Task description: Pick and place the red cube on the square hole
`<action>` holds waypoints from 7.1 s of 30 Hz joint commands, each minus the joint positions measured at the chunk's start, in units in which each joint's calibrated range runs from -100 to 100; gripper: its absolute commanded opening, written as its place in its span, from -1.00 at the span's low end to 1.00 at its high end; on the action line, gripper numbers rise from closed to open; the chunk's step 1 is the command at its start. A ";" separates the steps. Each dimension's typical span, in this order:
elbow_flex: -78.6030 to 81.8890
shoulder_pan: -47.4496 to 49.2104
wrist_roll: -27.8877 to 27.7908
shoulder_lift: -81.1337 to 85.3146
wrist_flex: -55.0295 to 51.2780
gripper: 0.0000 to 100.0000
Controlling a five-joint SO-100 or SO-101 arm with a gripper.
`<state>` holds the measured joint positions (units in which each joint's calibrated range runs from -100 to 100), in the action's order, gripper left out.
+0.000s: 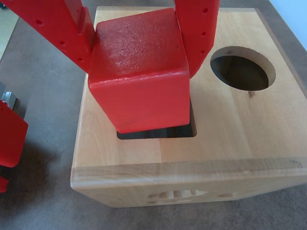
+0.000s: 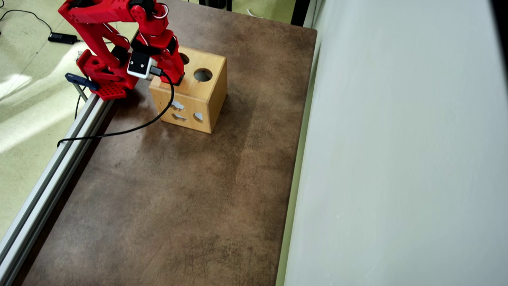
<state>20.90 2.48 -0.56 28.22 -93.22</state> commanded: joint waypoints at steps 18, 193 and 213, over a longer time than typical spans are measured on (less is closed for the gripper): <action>-0.24 -0.10 0.20 0.36 0.46 -0.85; 1.28 -3.59 -0.29 14.20 -0.43 -0.30; 1.01 -3.59 -0.29 16.24 -0.51 -0.30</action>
<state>23.07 -1.55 -0.56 41.36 -93.54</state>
